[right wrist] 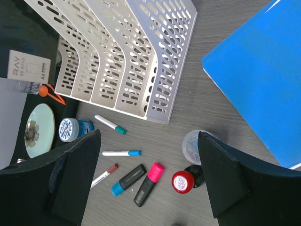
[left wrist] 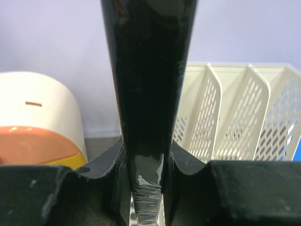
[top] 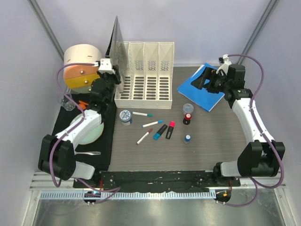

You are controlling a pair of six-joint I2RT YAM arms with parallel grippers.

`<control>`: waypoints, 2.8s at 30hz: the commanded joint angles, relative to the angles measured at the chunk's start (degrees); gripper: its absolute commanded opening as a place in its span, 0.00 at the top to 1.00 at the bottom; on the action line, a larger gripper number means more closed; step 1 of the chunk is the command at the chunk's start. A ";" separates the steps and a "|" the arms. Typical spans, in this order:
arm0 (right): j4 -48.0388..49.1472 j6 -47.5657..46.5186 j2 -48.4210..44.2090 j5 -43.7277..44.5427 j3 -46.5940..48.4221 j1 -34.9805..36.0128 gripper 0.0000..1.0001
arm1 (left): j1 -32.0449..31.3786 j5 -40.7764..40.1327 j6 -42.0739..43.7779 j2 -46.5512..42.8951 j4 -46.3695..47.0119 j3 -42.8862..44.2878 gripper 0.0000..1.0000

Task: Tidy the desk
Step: Place the folder in the storage box.

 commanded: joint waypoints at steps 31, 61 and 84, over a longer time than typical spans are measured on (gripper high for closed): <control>2.64 0.37 0.60 -0.91 1.52 -0.17 0.10 | 0.17 -1.78 -5.49 -0.26 12.11 -5.13 0.46; -5.09 -0.77 -6.43 8.81 4.24 -0.17 0.10 | 0.17 3.75 -10.76 -21.37 -32.78 6.08 0.15; -10.63 11.36 -1.60 14.73 -0.32 -15.46 0.04 | -15.19 11.06 -15.61 -16.72 -59.62 21.40 0.00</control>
